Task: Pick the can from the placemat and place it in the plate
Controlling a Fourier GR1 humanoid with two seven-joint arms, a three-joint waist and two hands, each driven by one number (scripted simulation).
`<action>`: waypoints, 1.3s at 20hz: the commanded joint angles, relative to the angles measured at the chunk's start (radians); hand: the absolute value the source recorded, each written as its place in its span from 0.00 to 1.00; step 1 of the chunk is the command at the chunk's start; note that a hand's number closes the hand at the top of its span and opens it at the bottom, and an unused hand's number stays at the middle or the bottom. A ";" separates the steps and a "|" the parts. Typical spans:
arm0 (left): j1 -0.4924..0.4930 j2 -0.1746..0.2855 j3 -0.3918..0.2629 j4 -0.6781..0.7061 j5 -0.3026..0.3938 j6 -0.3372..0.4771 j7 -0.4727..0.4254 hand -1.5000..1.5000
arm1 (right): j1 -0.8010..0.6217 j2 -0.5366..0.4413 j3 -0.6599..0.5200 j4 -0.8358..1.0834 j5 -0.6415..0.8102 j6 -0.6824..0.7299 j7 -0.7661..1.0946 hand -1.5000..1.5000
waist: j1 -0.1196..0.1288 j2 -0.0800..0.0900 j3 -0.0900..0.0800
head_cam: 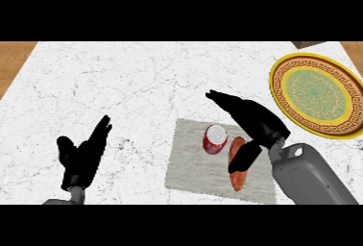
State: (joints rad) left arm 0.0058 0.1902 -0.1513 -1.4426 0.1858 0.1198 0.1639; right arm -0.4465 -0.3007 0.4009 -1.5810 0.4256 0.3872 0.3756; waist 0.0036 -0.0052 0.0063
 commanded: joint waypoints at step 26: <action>-0.019 -0.068 0.039 0.024 -0.060 -0.035 0.066 0.50 | 0.000 0.133 0.057 0.301 0.416 -0.076 -0.234 1.00 | 0.000 0.006 -0.006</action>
State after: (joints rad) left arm 0.0026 0.1398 -0.1016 -1.4387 0.1360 0.0771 0.1704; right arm -0.4611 -0.1694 0.4548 -1.3406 0.7866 0.3707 0.2178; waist 0.0056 -0.0055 0.0067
